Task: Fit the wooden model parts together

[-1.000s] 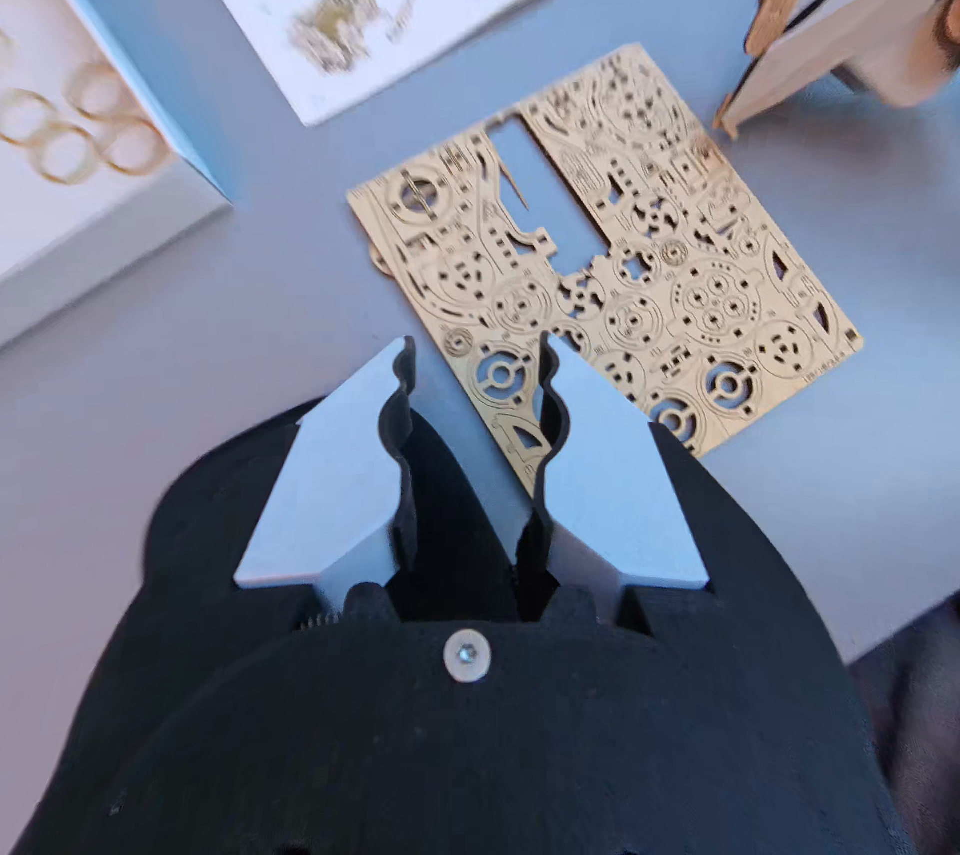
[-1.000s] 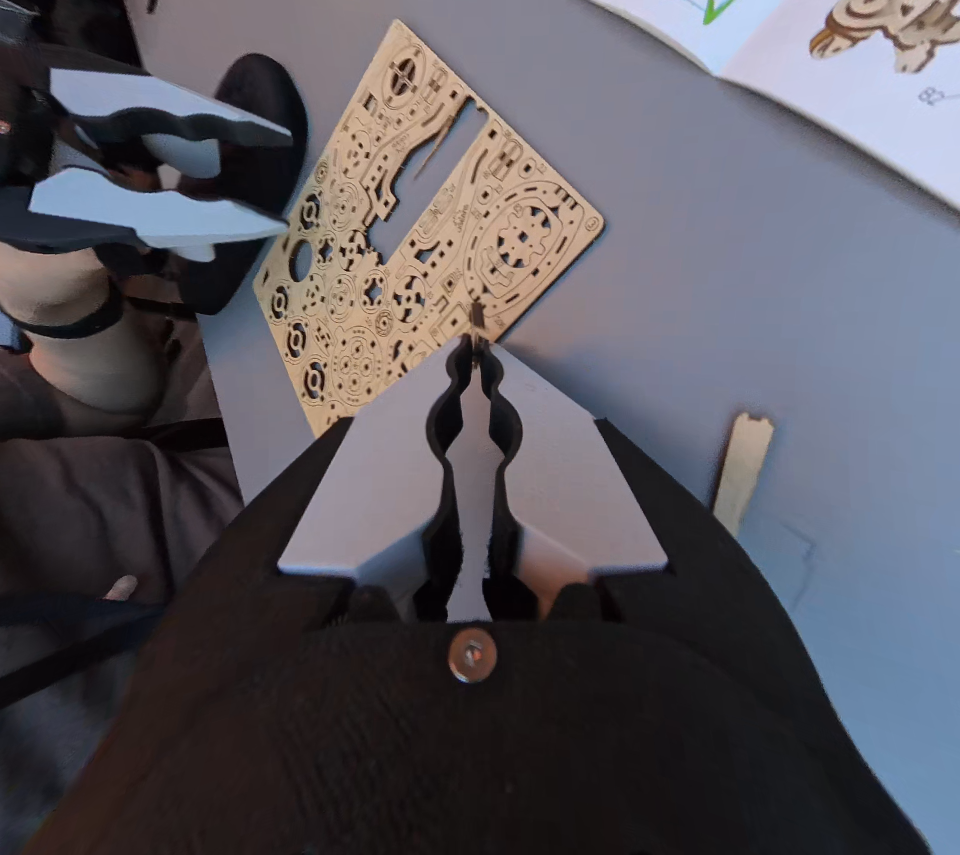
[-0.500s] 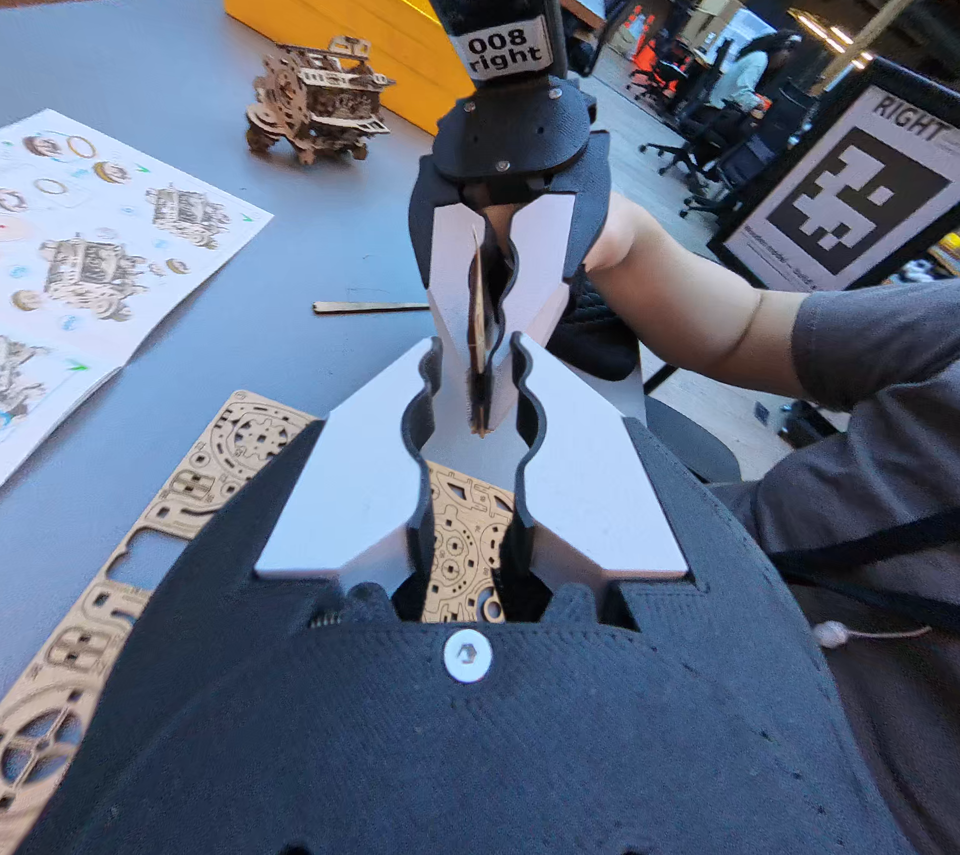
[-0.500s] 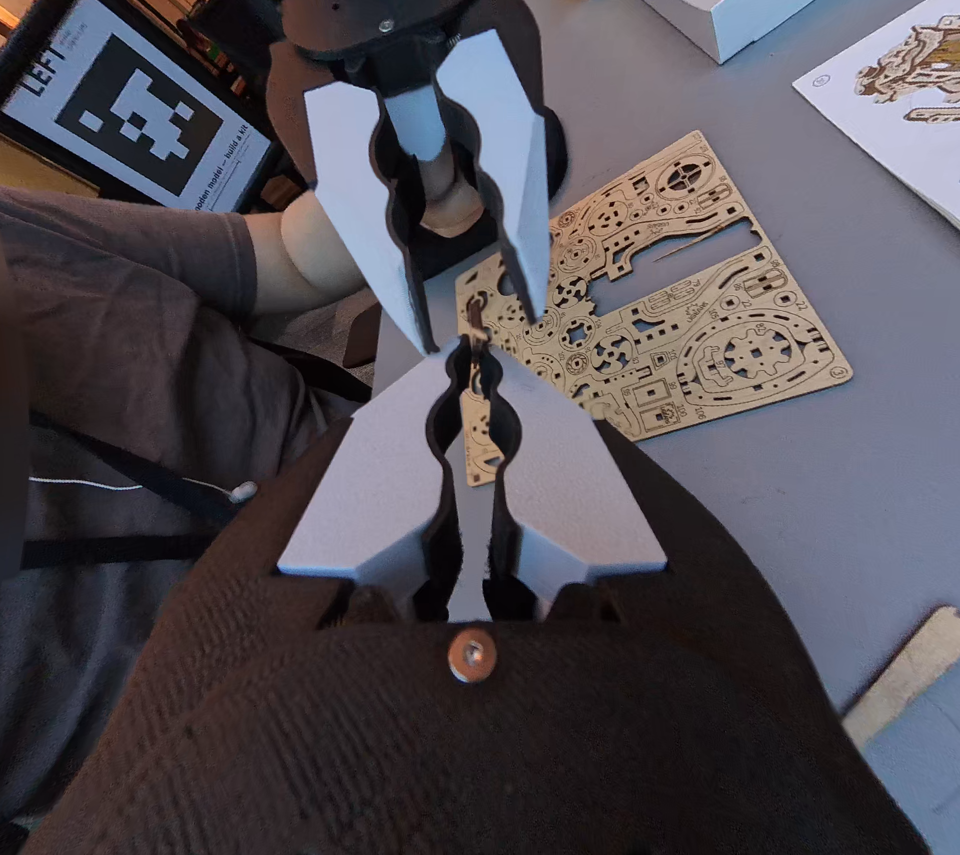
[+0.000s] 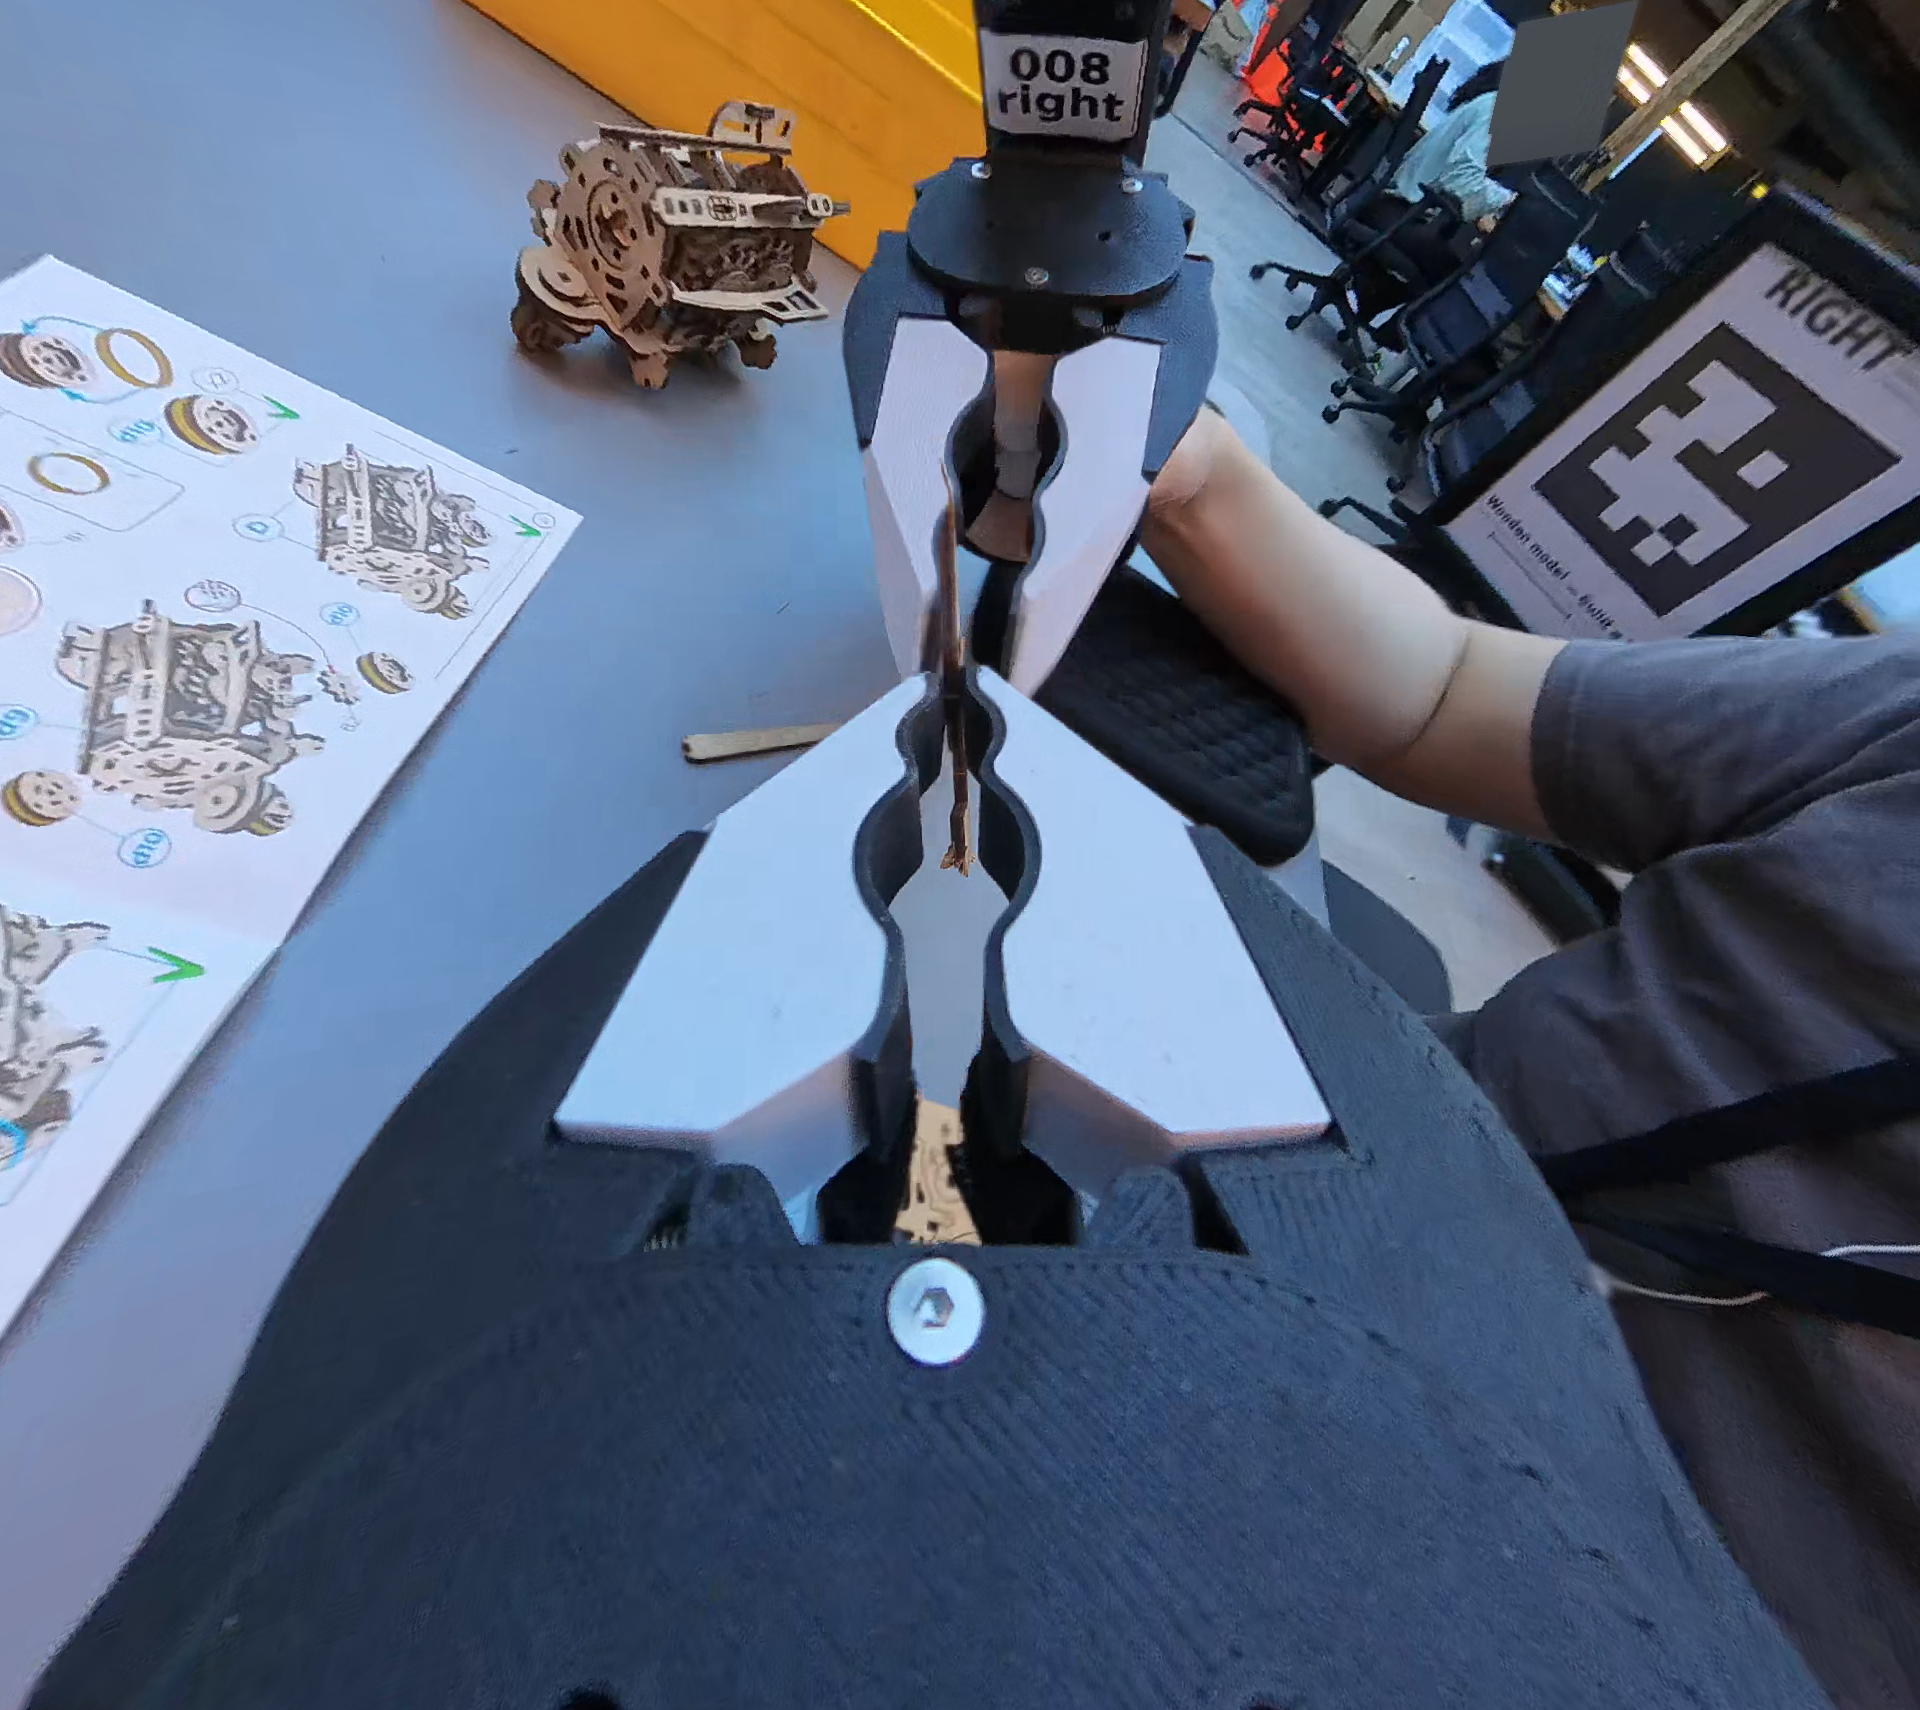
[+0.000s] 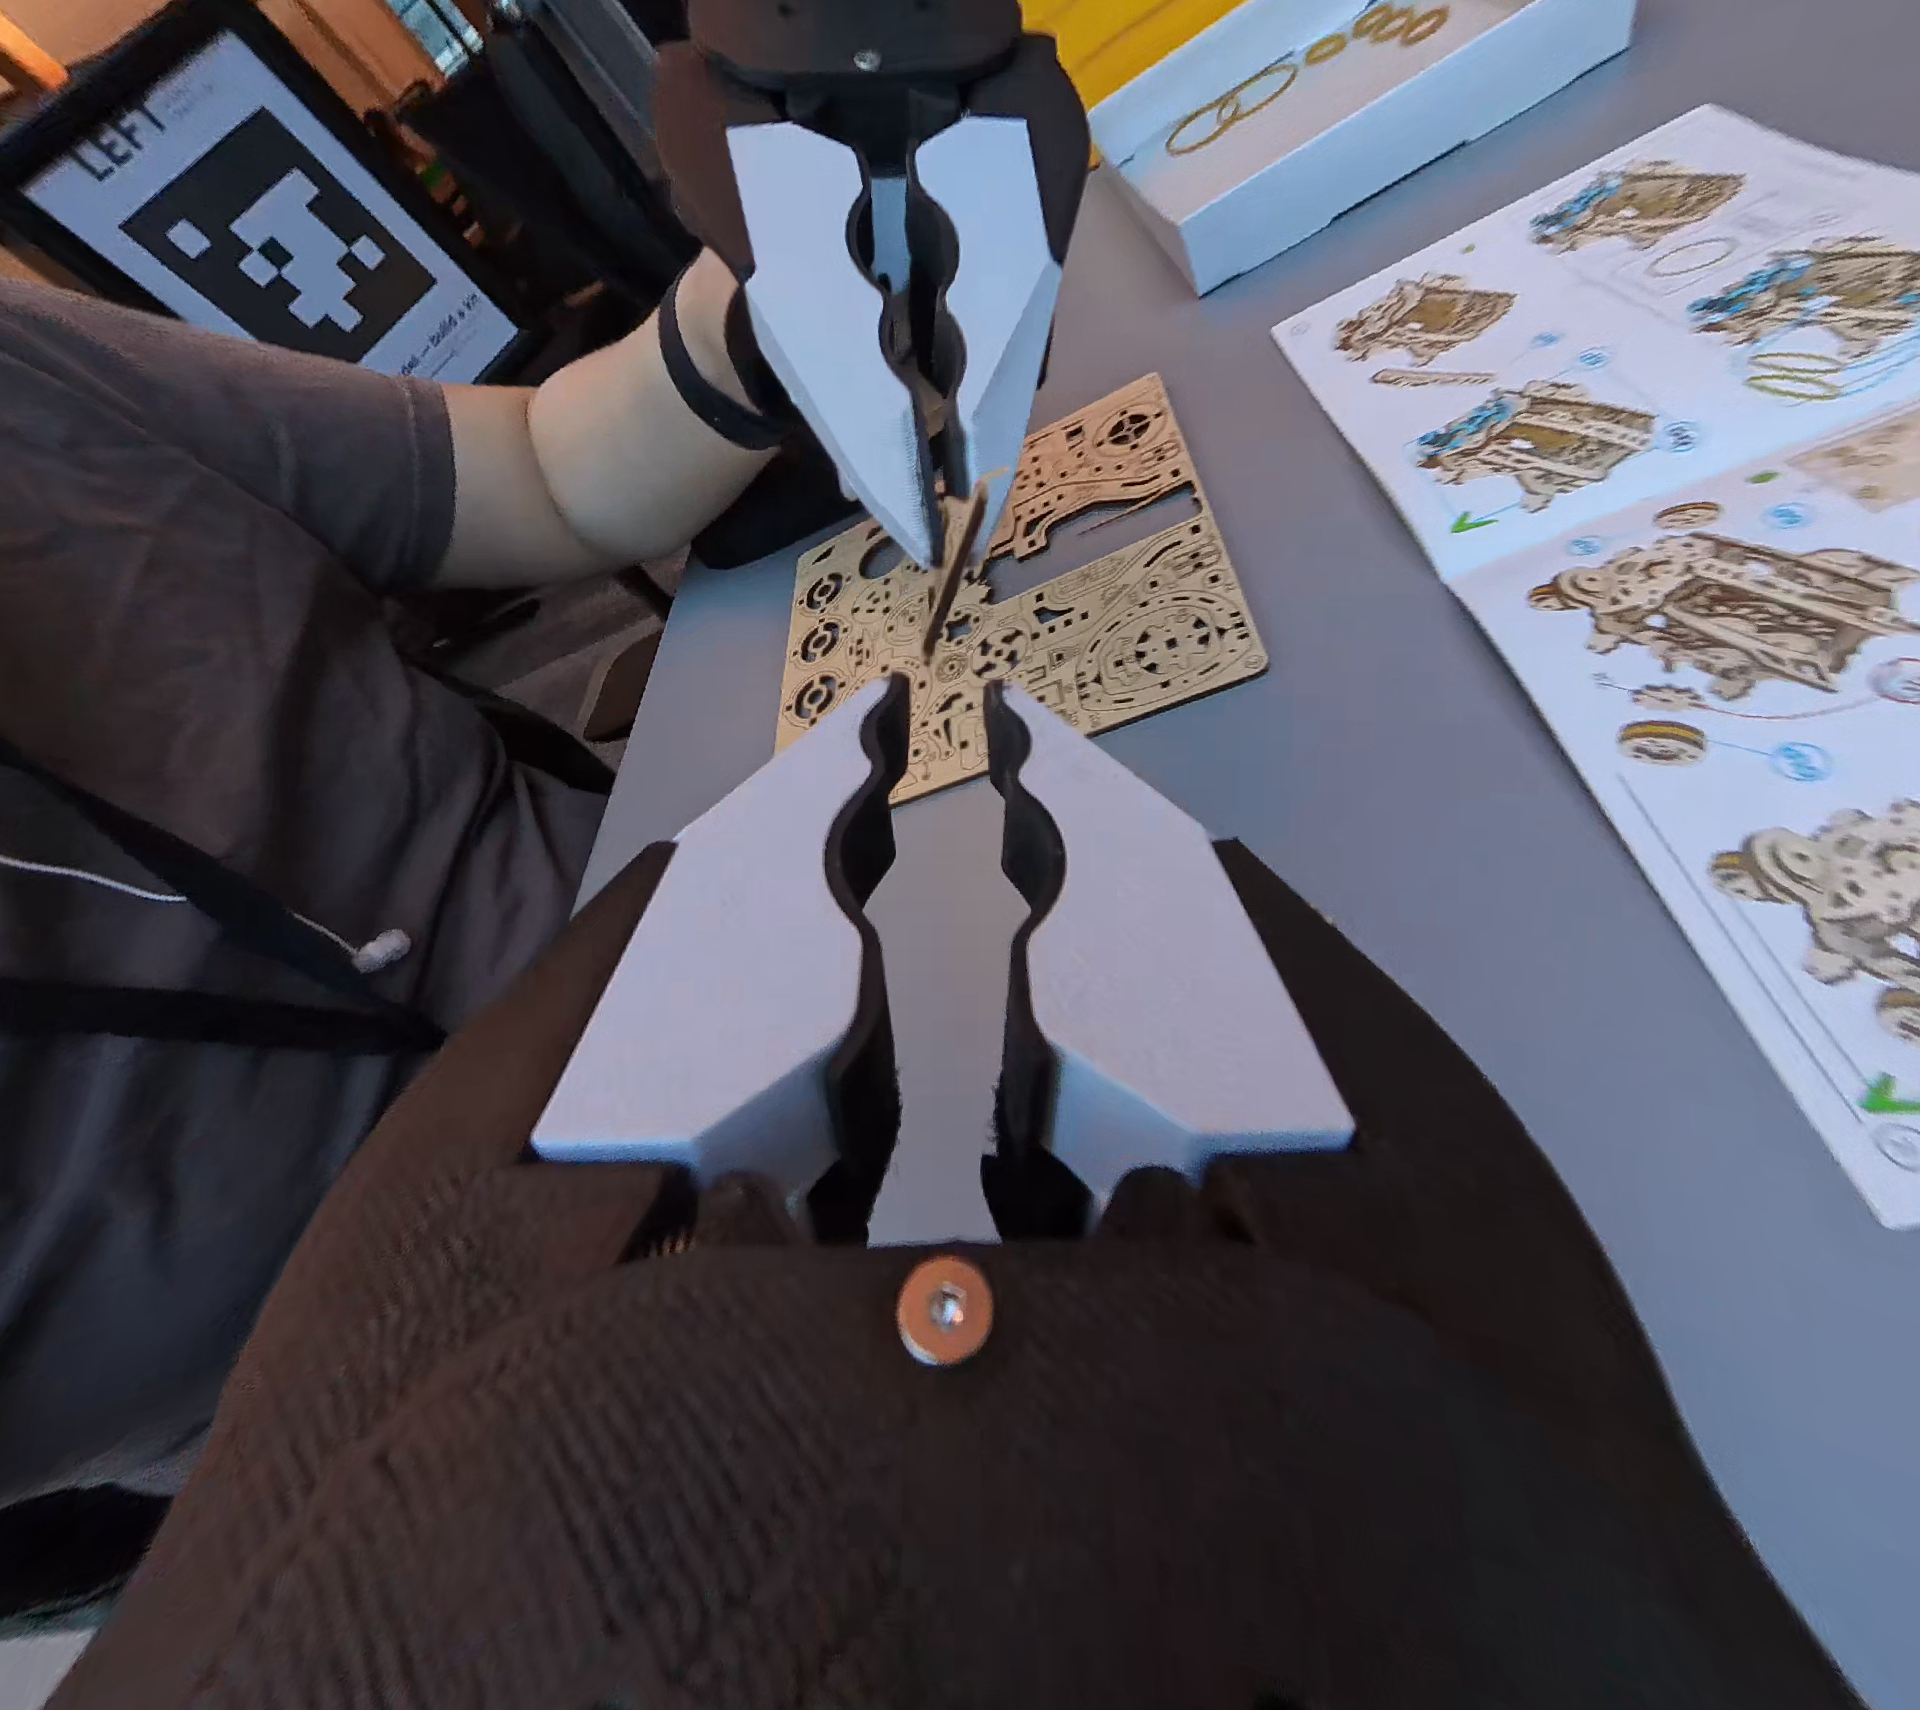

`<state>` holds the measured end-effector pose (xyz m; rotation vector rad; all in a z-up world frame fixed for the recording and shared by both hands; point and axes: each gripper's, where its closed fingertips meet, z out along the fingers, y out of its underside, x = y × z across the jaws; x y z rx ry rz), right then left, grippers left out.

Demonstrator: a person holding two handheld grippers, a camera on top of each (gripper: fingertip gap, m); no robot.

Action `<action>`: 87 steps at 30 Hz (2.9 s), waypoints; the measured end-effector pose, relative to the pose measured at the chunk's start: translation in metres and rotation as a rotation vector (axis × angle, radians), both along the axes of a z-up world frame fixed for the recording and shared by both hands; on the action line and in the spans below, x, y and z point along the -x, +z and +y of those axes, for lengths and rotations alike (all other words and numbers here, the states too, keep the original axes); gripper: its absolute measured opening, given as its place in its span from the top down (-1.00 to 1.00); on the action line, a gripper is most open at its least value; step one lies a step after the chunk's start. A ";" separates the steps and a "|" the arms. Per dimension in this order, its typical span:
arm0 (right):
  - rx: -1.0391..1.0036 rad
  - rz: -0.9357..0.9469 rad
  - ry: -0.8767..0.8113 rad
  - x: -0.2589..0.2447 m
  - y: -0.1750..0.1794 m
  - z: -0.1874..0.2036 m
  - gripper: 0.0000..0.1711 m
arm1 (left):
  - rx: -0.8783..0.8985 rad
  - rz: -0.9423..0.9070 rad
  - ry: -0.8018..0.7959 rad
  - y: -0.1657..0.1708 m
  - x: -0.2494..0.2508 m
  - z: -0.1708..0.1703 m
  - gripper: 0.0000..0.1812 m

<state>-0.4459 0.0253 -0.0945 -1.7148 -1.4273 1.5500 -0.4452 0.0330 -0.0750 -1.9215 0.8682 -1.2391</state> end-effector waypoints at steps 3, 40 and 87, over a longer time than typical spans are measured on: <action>0.041 0.107 -0.089 -0.008 0.011 0.014 0.76 | 0.099 -0.058 -0.010 -0.002 -0.007 0.001 1.00; 0.185 0.165 -0.266 0.012 0.020 0.010 0.96 | 0.005 -0.064 0.087 -0.012 -0.006 -0.006 1.00; 0.160 0.276 -0.268 0.011 0.029 0.012 0.97 | -0.322 0.096 0.214 -0.005 -0.006 -0.002 0.99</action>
